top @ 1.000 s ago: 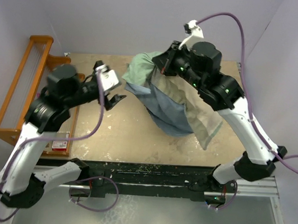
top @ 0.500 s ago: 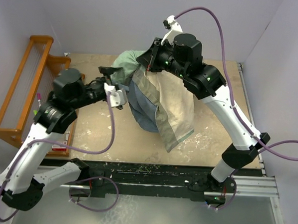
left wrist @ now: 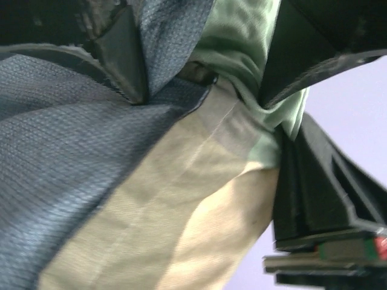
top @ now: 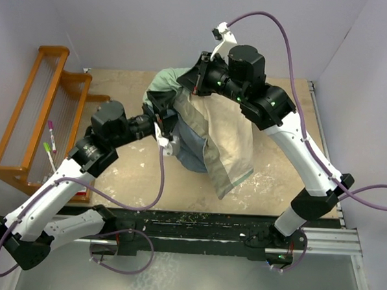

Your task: Remove the pillowcase from the pillow

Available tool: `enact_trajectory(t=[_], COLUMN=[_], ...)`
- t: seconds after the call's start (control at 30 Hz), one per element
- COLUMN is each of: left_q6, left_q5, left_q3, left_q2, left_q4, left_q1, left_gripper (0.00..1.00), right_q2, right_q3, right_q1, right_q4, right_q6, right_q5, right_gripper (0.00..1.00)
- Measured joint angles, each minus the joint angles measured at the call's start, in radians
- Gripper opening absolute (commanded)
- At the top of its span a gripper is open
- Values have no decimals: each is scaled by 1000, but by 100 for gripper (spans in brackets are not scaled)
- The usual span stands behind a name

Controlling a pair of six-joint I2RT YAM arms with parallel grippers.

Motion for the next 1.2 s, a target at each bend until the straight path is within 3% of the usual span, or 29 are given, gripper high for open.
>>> enact_trajectory(t=[0.13,0.27,0.43,0.6,0.77,1.0,1.2], left_q6=[91,104,15,-224,-467,-686,-747], left_q5=[-23,-60,-124,-262,-416,-548,-620], left_q3=[-85,-72,49,419,814,1156,1240], left_q2=[-2,39,118,295,473,646,685], left_q4=[100,168,130,-63,-252,-517,-583], left_q1=[-33,-60,-86,-90,-89,-90,-90], left_gripper=[23,0,0,0,0,0,0], right_q2=[-16,-47,-115,-235,-424,-664,-731], right_q3=[-29,-54,-85,-134,-286,-628,-852], right_q1=[1,-5,-24,-67,-77,-55,5], right_q4=[-10,-14,6,29,58,129,183], right_q6=[7,12,21,-14,-122,-289,-436], right_q5=[-7,1,1,62,164,196,212], right_gripper=[0,16,58,77,97,100,100])
